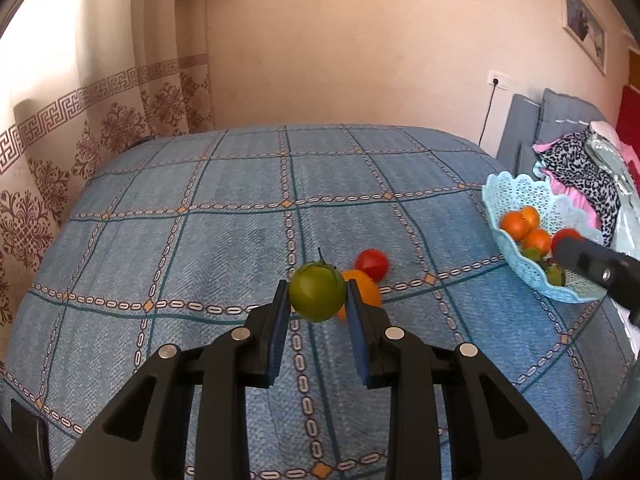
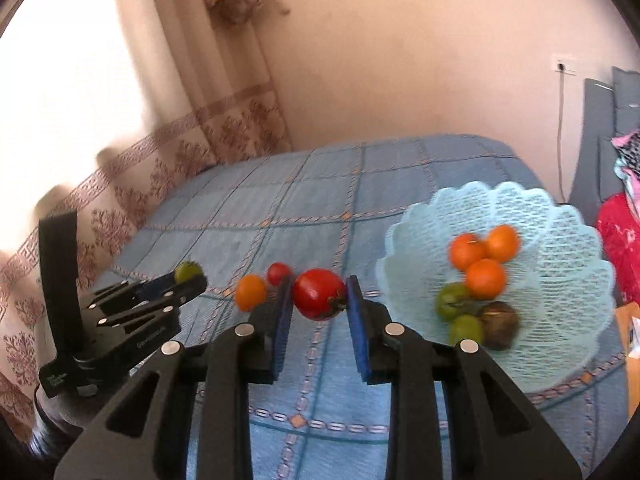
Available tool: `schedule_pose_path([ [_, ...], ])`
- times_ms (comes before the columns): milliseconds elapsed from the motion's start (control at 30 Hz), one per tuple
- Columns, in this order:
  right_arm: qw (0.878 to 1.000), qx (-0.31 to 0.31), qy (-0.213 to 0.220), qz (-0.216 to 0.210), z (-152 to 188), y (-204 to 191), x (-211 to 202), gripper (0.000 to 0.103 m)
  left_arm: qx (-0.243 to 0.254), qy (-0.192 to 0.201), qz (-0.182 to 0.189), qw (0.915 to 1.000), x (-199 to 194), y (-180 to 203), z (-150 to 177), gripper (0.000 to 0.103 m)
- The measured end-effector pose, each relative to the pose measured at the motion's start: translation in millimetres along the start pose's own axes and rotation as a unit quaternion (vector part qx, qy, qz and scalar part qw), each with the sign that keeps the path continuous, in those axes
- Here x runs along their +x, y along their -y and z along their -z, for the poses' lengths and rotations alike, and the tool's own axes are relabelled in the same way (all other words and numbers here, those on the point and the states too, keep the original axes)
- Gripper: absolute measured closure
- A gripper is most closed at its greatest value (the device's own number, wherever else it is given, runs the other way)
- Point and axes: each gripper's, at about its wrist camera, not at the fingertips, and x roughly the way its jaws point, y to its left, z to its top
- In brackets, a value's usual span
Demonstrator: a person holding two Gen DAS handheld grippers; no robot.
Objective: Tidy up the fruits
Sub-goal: 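Carry both tomatoes over the blue basket and open both tools to drop them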
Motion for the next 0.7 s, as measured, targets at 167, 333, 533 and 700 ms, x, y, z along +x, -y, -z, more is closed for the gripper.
schedule_pose_path([
  [167, 0.999, 0.028, 0.02, 0.022, -0.5, 29.7, -19.9, 0.076, 0.016, 0.005, 0.006, 0.9998, -6.2, 17.0, -4.7, 0.075],
  [333, 0.997, 0.059, 0.031, 0.036, 0.1, 58.3, -31.3, 0.076, 0.033, 0.009, 0.012, 0.9994, -11.5, 34.6, -10.3, 0.075],
  [533, 0.995, 0.088, 0.034, 0.046, 3.0, 84.7, -35.8, 0.076, 0.058, 0.012, 0.019, 0.998, -14.5, 61.9, -15.9, 0.075],
  [700, 0.992, 0.107, 0.027, 0.054, 2.7, 99.3, -33.0, 0.075, 0.076, 0.013, 0.036, 0.9964, -14.8, 85.6, -20.8, 0.075],
])
